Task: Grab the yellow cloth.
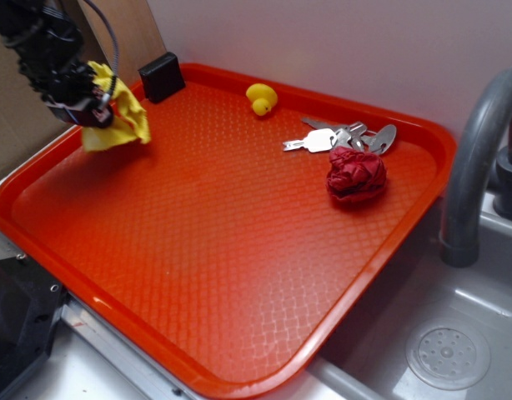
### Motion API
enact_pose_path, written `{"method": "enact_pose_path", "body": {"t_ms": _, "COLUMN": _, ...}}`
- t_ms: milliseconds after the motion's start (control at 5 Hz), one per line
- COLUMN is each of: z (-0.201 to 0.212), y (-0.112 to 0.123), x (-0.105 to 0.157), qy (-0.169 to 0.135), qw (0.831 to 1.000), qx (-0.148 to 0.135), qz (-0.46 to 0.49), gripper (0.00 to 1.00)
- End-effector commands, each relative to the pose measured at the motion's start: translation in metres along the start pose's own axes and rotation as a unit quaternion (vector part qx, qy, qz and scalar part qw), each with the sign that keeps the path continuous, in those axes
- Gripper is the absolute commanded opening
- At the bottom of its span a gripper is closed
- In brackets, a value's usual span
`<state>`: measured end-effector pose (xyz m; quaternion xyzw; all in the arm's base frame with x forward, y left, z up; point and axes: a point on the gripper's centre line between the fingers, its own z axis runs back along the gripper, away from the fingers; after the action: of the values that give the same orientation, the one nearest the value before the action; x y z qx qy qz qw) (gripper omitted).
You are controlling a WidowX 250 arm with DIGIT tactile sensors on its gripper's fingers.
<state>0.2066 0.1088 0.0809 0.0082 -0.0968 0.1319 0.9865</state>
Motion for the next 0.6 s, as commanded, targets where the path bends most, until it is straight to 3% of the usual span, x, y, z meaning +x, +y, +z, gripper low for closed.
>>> {"method": "enact_pose_path", "body": {"t_ms": 0, "z": 0.010, "y": 0.019, "x": 0.012, "qy": -0.017, "qw": 0.999, "qx": -0.002, "qz": 0.031, "gripper": 1.00}}
{"method": "enact_pose_path", "body": {"t_ms": 400, "z": -0.003, "y": 0.014, "x": 0.019, "qy": -0.035, "qw": 0.999, "qx": 0.001, "qz": 0.025, "gripper": 1.00}}
